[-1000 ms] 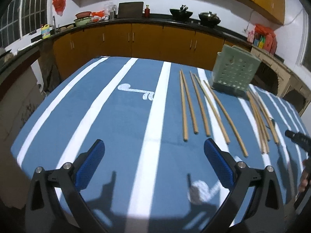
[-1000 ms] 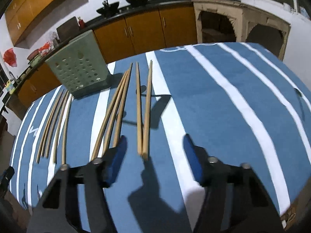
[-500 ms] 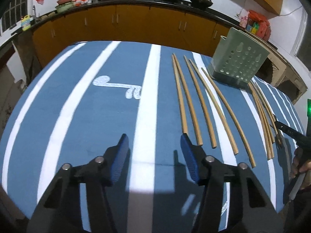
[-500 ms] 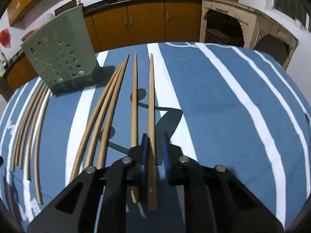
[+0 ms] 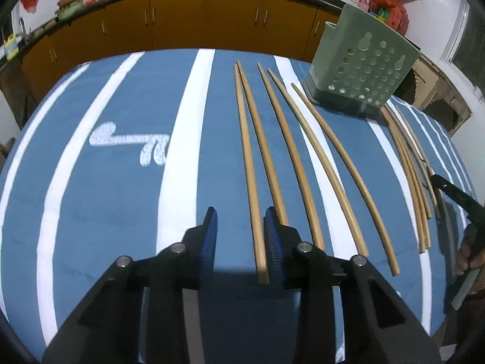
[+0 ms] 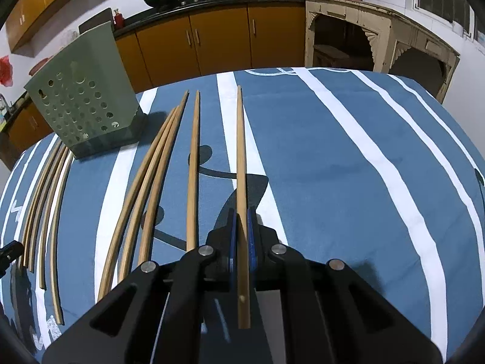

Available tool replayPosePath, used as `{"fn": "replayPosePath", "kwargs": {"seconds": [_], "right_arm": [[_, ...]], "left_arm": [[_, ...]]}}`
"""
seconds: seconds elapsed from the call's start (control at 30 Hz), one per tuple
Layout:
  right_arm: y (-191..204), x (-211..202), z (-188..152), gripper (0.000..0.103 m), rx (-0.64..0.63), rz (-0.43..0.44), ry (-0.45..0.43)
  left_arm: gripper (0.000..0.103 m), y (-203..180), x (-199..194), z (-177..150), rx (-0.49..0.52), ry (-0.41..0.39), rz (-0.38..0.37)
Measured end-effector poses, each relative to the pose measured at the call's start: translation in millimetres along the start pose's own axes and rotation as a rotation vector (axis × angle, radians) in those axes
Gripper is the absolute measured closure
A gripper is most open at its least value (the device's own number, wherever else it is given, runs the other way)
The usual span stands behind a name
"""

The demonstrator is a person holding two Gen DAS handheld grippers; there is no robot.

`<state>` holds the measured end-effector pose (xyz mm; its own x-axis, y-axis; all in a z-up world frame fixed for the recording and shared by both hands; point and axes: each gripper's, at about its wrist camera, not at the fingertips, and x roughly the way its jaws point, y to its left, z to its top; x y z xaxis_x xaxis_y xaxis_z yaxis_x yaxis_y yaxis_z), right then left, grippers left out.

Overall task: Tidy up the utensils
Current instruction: 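Grasp a wooden chopstick with the right tool while the left tool grasps another chopstick, then lift the held chopsticks upright with both tools toward the green holder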

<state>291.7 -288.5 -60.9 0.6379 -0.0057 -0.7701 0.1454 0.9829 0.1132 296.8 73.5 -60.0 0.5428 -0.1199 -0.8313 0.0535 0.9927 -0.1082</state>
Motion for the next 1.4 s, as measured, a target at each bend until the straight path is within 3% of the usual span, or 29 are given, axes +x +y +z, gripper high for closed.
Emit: {"fn": "replayPosePath", "kwargs": {"seconds": [0.23, 0.4, 0.77, 1.4], "right_arm": [[0.7, -0.3, -1.5, 0.095, 0.002, -0.003, -0.006], [-1.9, -5.0, -8.5, 0.095, 0.007, 0.013, -0.004], [0.4, -13.7, -21.8, 0.094, -0.010, 0.014, -0.012], [0.4, -19.2, -32.6, 0.094, -0.004, 0.011, -0.021]], "left_arm": [[0.095, 5.4, 3.8, 4.8, -0.004, -0.010, 0.028], [0.095, 12.0, 8.9, 13.3, -0.016, -0.035, 0.064], [0.092, 8.6, 0.3, -1.8, 0.039, -0.056, 0.069], [0.095, 10.7, -4.9, -12.3, 0.018, -0.094, 0.070]]}}
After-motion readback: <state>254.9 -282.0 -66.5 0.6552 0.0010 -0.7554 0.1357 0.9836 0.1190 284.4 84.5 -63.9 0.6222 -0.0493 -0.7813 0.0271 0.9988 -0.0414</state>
